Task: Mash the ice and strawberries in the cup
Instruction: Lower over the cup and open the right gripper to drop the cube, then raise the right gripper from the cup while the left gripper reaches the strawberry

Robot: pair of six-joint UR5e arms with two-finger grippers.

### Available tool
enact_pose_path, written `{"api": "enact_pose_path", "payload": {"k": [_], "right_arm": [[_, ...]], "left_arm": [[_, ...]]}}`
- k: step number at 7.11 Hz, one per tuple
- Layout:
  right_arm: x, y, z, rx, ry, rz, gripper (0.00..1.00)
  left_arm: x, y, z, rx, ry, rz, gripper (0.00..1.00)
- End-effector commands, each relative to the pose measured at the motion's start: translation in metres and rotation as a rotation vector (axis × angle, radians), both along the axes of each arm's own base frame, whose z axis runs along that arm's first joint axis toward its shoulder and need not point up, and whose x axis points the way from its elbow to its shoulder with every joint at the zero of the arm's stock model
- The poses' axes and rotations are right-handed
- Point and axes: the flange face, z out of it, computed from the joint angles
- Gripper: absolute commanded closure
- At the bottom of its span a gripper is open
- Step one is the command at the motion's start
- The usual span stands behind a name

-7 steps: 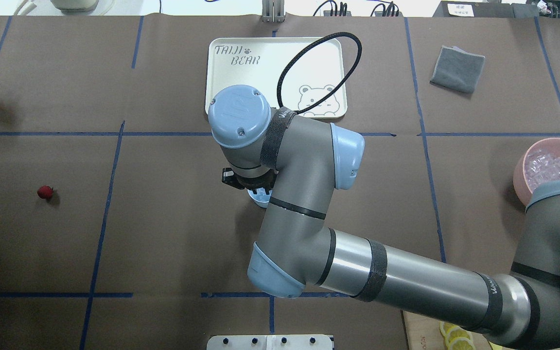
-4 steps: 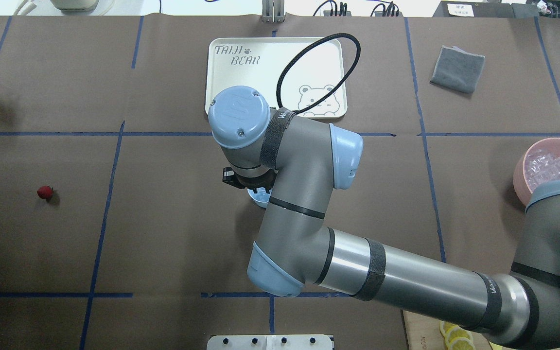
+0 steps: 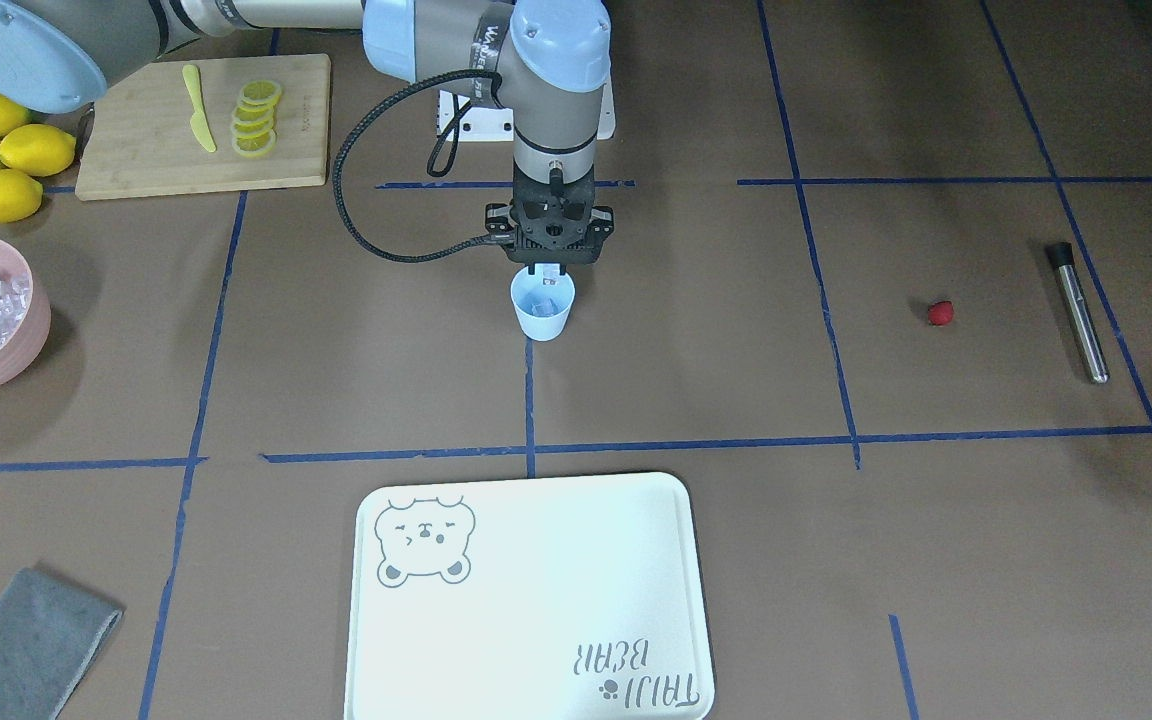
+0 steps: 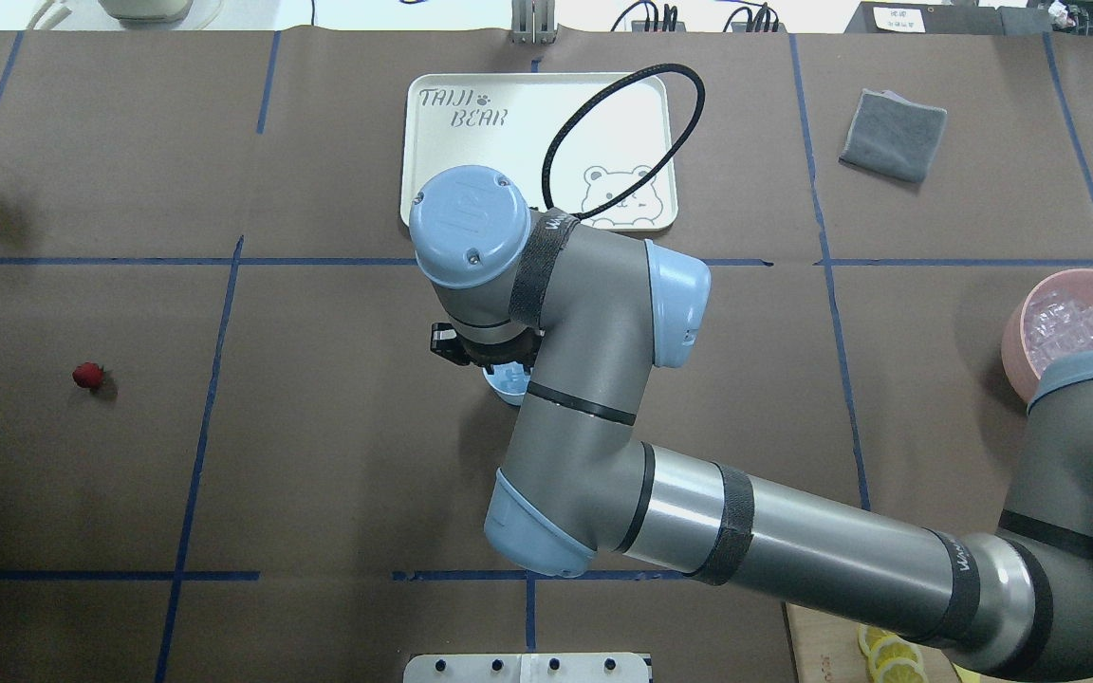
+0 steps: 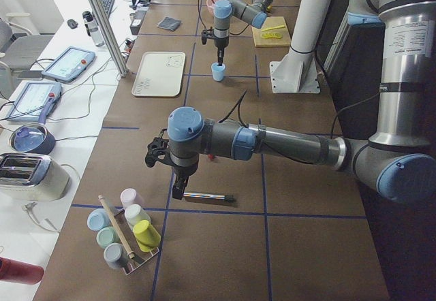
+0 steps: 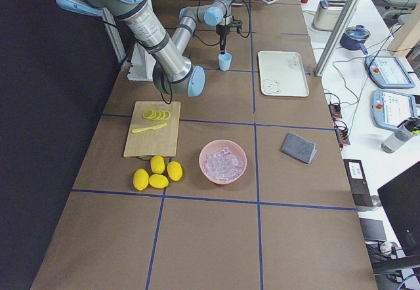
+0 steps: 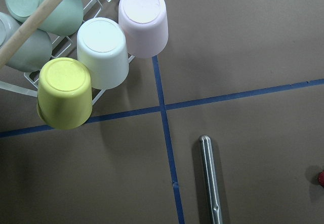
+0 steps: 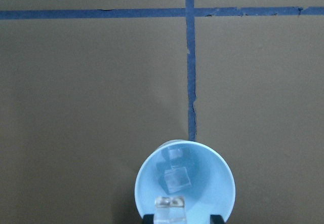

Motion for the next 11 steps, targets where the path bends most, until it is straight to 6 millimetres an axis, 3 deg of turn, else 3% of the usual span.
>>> {"api": "enact_pose_path", "payload": {"k": [1,5,6,8,10,11], "right_arm": [[0.0,0.0,-0.001,0.001,-0.004,0.001,0.01],[0.013,-0.012,-0.003,-0.002,-0.011,0.018,0.01],[0.027,-0.021,-0.005,0.001,-0.024,0.034,0.01],[0.091,-0.037,0.0,0.01,-0.082,0.062,0.01],[0.174,-0.059,0.031,0.079,-0.111,0.036,0.01],[0.215,-0.069,0.048,0.106,-0.115,0.024,0.01]], "left_arm": [[0.0,-0.001,-0.001,0.001,0.0,-0.001,0.0],[0.0,-0.002,-0.004,0.005,0.002,-0.002,0.0],[0.02,-0.005,-0.011,0.014,0.0,0.035,0.0],[0.088,-0.012,-0.033,-0.03,0.041,-0.008,0.0],[0.152,-0.002,-0.041,-0.061,0.092,-0.066,0.0],[0.173,0.001,-0.046,-0.075,0.101,-0.123,0.0]]}}
